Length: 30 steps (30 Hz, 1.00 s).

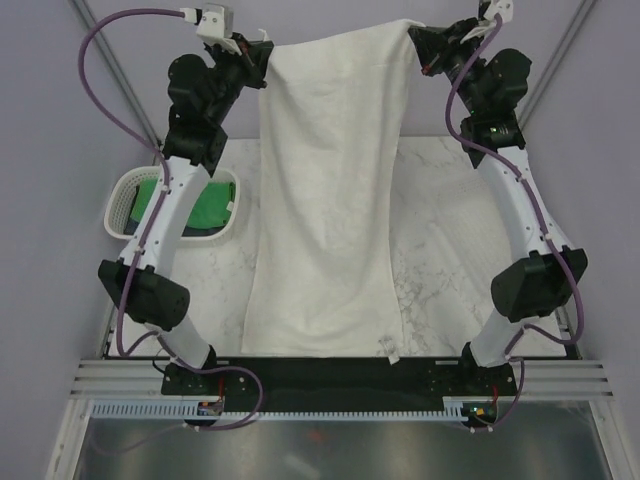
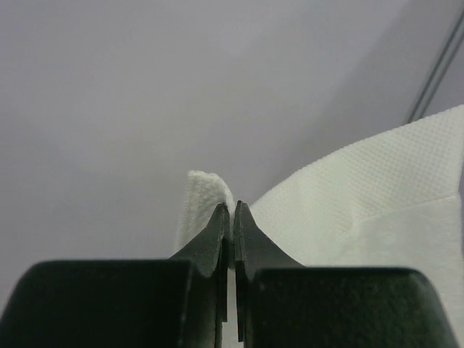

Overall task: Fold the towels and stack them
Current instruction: Flatten out the crumpled towel, then fold the towel

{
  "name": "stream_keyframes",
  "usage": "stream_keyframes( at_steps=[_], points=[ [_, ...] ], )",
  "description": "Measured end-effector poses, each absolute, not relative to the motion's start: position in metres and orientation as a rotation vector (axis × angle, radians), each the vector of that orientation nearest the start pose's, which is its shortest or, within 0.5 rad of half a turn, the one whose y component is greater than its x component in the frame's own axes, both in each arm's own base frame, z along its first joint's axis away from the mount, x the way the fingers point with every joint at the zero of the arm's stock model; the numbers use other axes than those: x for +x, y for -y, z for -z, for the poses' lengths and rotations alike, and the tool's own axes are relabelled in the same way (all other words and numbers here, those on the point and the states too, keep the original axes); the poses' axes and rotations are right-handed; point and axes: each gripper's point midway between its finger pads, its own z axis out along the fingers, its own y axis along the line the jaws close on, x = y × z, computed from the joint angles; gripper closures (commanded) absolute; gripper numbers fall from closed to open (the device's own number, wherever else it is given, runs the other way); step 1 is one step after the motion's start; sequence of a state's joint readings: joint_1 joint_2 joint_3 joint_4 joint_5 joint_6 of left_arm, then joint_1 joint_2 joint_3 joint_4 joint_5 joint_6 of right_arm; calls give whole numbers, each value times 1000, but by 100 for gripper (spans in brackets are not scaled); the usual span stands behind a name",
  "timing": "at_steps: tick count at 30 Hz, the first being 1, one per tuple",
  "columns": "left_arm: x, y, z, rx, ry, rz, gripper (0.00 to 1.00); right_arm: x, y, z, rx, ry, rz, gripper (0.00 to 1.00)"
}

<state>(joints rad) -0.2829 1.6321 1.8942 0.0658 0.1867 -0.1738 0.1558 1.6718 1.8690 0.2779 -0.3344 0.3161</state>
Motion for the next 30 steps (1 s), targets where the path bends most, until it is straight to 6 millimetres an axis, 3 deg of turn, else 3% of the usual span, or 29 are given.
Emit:
stream_keyframes(
  at_steps=[3, 7, 12, 16, 18, 21, 26, 30],
  points=[
    [511, 180, -513, 217, -1275, 471, 98, 524, -149, -527, -212, -1172, -582, 100],
    [550, 182, -508, 210, -1245, 431, 98, 559, -145, -522, -202, -1159, -553, 100],
    [578, 183, -496, 213, -1219, 398, 98, 581, -133, -521, -196, -1120, -536, 100],
    [592, 183, -474, 225, -1242, 368, 98, 595, -132, -497, -213, -1136, -545, 100],
    [597, 183, -458, 227, -1264, 354, 98, 602, -134, -472, -222, -1167, -555, 100],
    [606, 182, -416, 238, -1314, 320, 98, 610, -139, -425, -230, -1243, -577, 100],
    [610, 174, -309, 252, -1499, 287, 98, 609, -146, -319, -224, -1436, -636, 100],
    [595, 165, -234, 255, -1646, 278, 98, 589, -152, -251, -195, -1586, -717, 100]
  ],
)
